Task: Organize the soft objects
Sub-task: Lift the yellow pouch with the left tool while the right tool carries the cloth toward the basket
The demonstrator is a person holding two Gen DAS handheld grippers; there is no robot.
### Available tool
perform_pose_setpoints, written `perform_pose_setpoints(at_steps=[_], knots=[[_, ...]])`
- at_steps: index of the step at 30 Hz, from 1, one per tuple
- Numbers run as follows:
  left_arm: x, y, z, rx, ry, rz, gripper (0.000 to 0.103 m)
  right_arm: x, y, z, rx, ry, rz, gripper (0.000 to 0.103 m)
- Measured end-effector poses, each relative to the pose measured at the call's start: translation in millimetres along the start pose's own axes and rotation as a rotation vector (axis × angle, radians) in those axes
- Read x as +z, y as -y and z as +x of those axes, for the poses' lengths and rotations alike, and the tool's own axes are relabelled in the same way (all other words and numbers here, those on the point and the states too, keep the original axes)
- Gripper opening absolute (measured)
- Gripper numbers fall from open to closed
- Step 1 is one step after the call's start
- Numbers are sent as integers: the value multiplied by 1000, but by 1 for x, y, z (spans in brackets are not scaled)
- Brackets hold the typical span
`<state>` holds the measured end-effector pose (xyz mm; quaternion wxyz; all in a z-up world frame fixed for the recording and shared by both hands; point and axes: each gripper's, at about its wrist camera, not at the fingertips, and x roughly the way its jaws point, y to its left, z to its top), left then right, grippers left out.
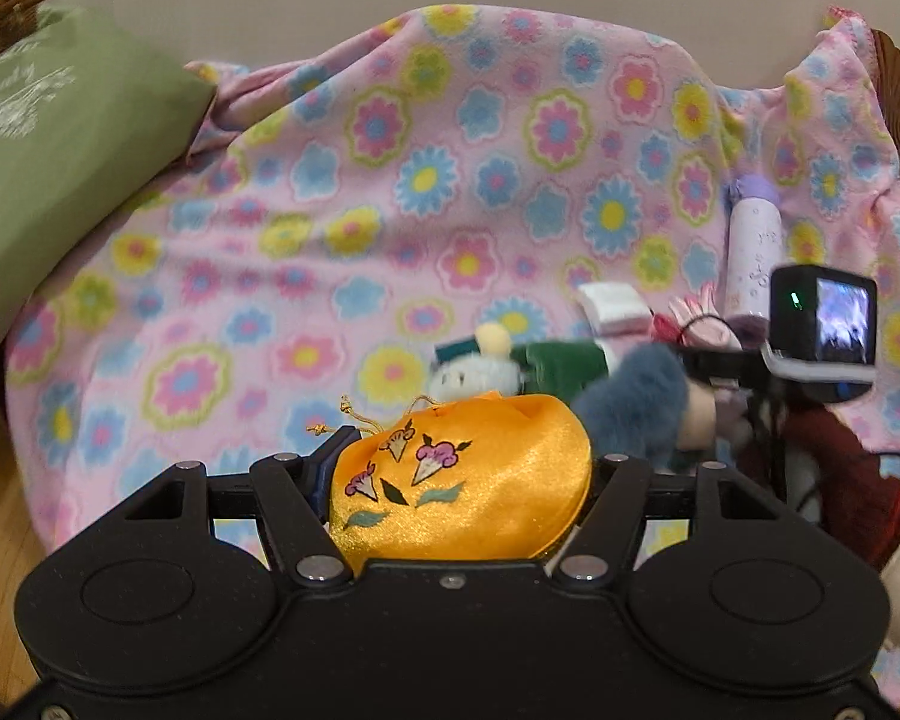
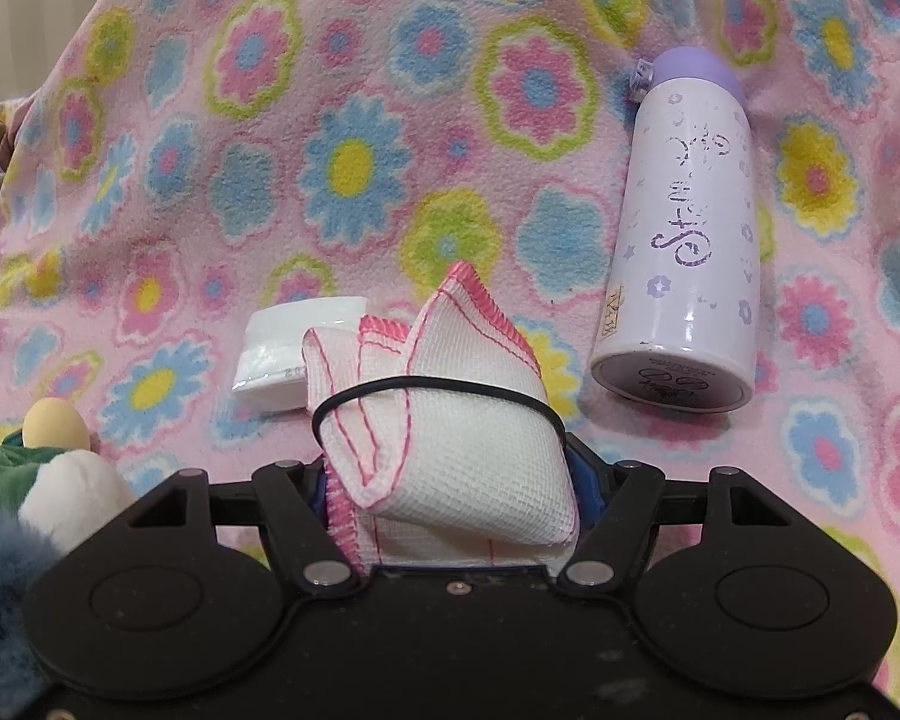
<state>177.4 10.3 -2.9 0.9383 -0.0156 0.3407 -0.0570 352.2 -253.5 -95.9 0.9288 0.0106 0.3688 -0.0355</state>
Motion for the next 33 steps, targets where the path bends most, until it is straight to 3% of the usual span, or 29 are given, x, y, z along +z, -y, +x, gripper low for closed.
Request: perform_pose_setpoints(at_steps=[5,10,15,23,33], knots=[[-16,4,-13,18,-26,24,62,4,10,-28,1,-11,43,67],[-28,9,-20,12,-58,29,62,10,15,-90,-21,66,-23,67],[-40,20,-29,3,-84,56,62,6,23,-164,64,99,19,68],[-61,27,-50,-6,-107,60,62,-44,12,-260,192,89,52,68],[-90,26,-75,3,-123,39,62,-118,-6,-301,221,-35,100,68]])
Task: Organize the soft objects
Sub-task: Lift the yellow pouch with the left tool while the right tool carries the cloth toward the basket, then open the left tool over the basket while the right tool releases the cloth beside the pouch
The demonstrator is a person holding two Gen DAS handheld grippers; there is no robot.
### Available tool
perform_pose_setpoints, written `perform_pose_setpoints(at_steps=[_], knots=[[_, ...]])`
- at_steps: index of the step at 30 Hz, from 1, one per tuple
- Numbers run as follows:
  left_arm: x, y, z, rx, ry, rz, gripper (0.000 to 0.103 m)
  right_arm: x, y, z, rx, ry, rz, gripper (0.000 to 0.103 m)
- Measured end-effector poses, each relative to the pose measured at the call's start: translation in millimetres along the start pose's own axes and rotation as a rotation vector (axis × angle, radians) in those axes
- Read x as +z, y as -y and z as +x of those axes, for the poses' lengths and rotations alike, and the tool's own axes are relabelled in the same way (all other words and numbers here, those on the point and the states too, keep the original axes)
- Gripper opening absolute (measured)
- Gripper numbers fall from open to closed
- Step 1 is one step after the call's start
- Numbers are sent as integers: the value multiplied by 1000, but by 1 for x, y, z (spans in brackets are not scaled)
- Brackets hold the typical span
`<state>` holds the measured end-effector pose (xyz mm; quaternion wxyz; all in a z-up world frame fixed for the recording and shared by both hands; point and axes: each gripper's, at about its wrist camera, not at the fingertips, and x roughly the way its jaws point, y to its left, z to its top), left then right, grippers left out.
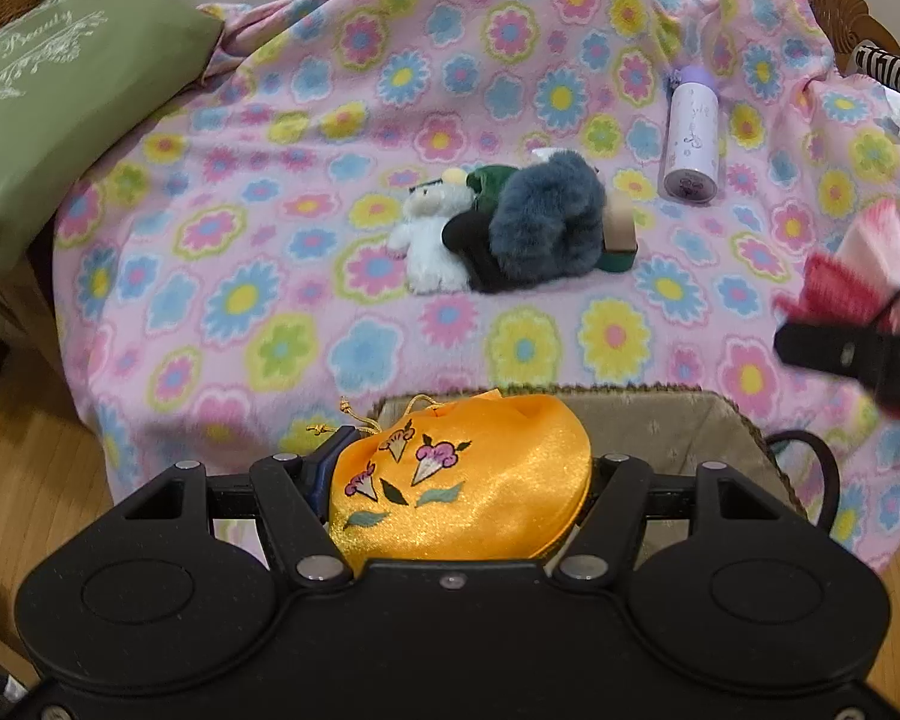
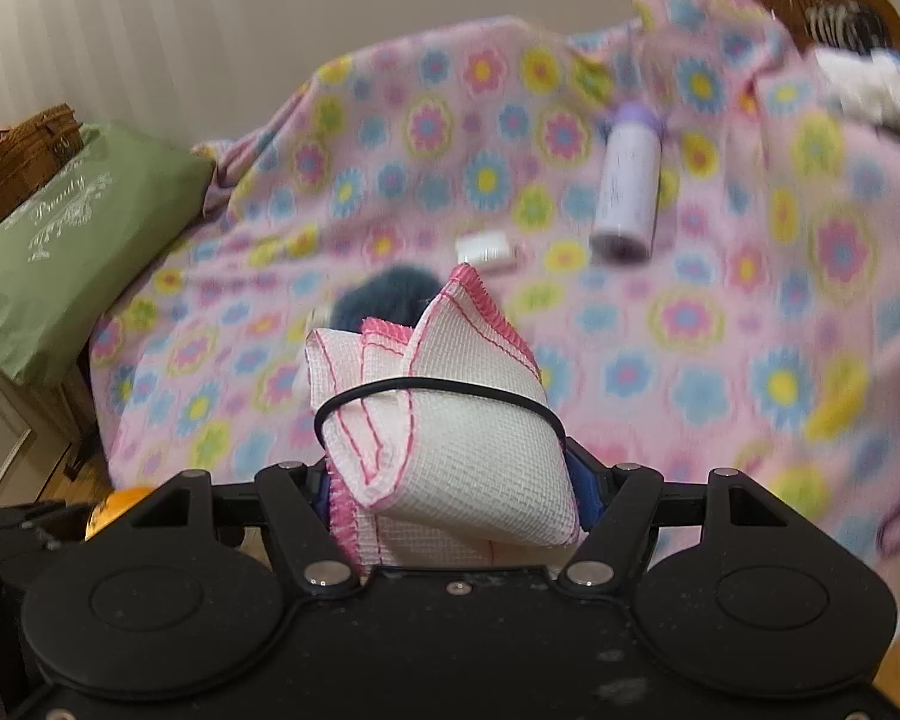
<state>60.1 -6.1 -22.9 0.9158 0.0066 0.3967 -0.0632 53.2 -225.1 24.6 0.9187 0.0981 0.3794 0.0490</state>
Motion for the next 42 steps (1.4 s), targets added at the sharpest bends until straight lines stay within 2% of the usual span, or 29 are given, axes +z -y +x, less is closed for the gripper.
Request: perform_pose_setpoints(at_steps=[6,10,17,22,42], knots=[[-12,2,-11,0,6,-1,62,-32,-3,-8,-5,-66,32,68],[-17,3,-17,-5,10,-11,62,-47,-4,-19,13,-79,50,68],[-26,4,-25,-1,8,-12,62,-49,-9,-43,7,-36,28,68],[-28,4,-20,-11,-22,-16,62,-48,-13,-42,7,-59,6,68],[-31,4,-19,0,-38,-13,65,-51,-10,-30,15,-142,25,71]])
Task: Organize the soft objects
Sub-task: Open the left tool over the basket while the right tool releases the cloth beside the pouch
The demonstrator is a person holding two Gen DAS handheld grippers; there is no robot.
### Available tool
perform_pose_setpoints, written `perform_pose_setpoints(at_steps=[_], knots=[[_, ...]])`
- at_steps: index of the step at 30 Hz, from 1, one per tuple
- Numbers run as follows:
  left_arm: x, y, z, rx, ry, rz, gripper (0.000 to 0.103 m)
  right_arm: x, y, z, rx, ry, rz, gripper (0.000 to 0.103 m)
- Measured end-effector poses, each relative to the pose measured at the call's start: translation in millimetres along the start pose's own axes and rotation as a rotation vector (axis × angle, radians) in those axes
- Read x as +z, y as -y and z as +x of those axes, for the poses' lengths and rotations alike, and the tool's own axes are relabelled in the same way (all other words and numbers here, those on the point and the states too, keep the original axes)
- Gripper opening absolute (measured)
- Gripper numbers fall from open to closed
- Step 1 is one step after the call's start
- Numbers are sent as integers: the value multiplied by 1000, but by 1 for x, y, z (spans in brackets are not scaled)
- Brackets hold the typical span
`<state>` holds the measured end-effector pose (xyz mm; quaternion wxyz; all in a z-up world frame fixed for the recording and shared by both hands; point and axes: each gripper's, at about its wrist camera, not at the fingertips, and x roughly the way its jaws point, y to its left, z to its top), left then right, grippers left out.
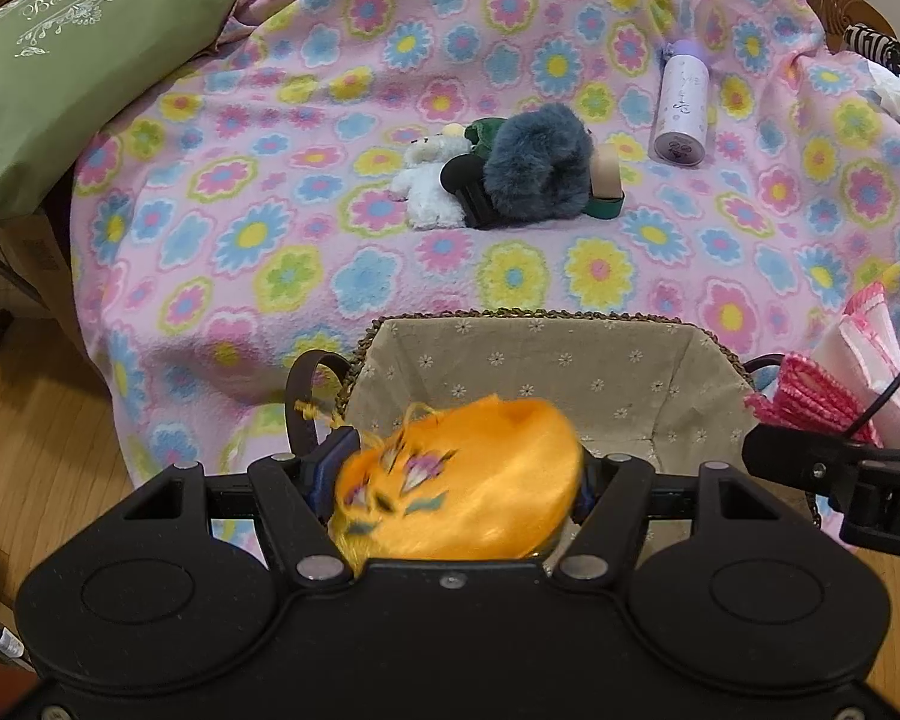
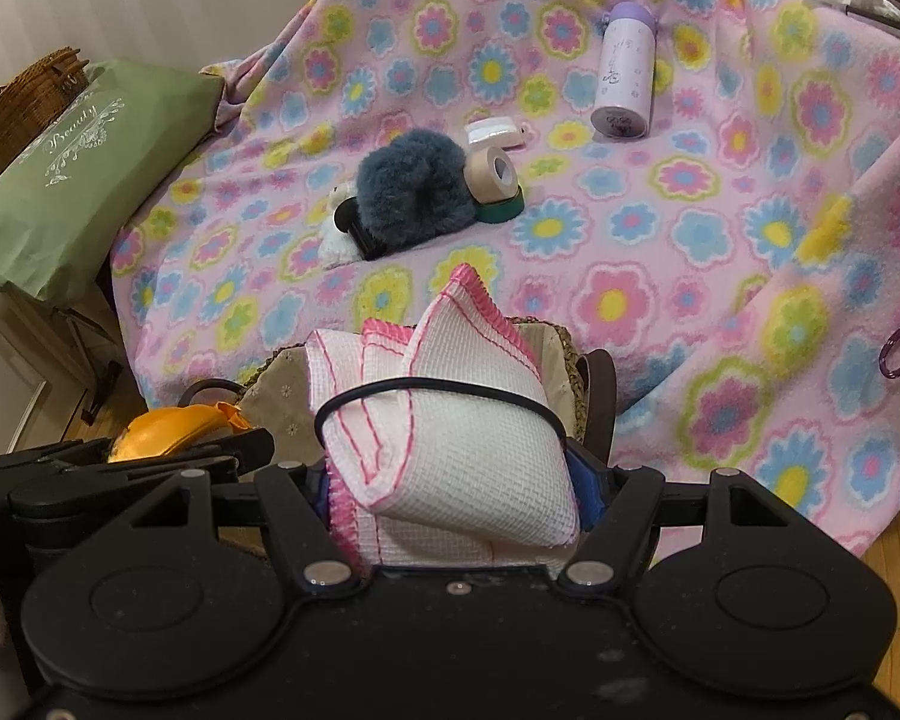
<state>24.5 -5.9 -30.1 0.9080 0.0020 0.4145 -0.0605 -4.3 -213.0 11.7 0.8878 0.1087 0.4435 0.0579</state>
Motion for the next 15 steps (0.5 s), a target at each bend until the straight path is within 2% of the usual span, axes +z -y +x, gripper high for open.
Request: perform_pose_setpoints(at_steps=[1,2,3,15], knots=[[0,0,0,2,2,-1,68,0,0,0,0,0,0,71],[0,0,-1,2,7,-3,75,0,0,0,0,0,0,71],[0,0,-2,4,14,-5,77,0,0,0,0,0,1,71],[0,1,-4,12,17,-5,77,0,2,0,5,2,7,76]])
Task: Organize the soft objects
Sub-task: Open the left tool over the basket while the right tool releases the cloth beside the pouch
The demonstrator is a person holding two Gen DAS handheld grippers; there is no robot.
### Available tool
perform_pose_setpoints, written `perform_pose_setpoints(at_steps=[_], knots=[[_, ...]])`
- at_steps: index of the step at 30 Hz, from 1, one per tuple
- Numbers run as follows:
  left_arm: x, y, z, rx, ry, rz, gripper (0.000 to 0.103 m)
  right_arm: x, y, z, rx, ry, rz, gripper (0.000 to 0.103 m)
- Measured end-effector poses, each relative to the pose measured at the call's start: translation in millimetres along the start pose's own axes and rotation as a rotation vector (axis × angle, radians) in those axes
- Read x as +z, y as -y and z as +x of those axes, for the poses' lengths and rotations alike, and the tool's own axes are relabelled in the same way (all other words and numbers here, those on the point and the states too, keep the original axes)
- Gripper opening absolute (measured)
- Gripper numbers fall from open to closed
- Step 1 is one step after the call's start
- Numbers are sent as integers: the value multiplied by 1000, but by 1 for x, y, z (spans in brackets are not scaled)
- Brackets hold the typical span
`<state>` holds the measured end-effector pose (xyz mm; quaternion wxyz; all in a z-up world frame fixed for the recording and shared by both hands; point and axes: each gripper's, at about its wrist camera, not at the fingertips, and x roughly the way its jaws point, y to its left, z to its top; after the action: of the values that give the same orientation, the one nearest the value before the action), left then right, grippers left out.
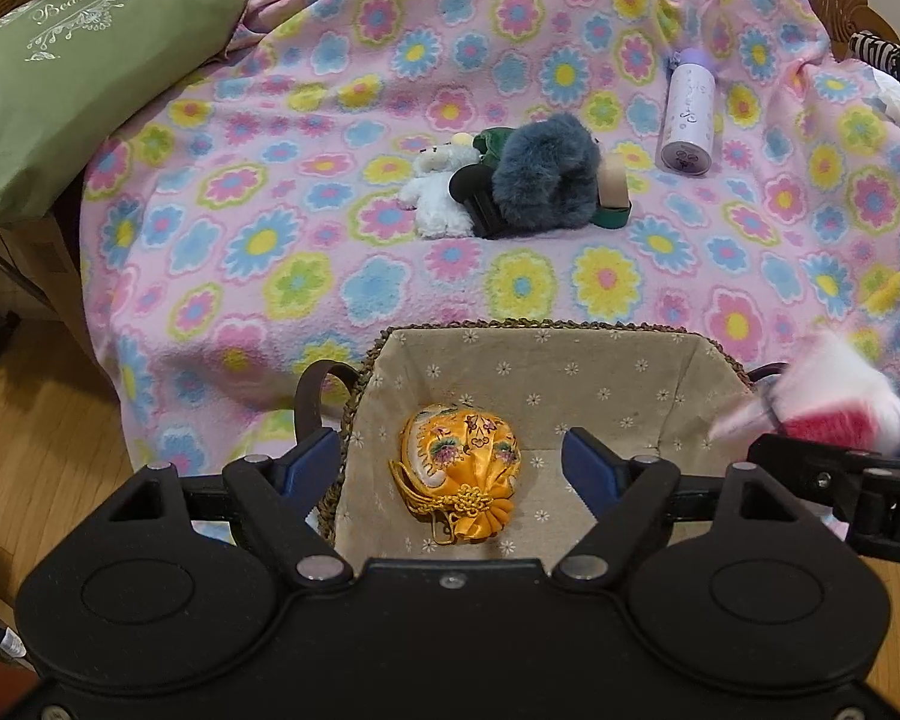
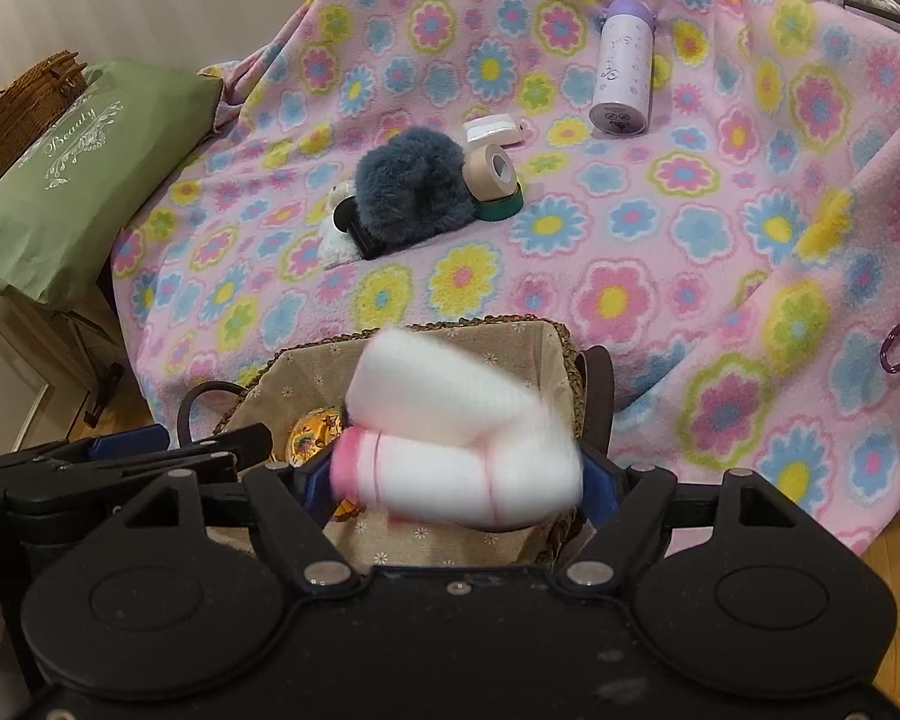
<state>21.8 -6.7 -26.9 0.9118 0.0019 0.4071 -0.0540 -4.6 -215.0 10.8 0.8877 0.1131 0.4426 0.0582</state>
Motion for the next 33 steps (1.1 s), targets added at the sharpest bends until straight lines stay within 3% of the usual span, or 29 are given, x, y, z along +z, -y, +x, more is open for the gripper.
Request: perform_pose_setpoints(at_steps=[33], knots=[[0,-1,0,-1,-2,4,78,-1,1,-1,7,5,3,80]])
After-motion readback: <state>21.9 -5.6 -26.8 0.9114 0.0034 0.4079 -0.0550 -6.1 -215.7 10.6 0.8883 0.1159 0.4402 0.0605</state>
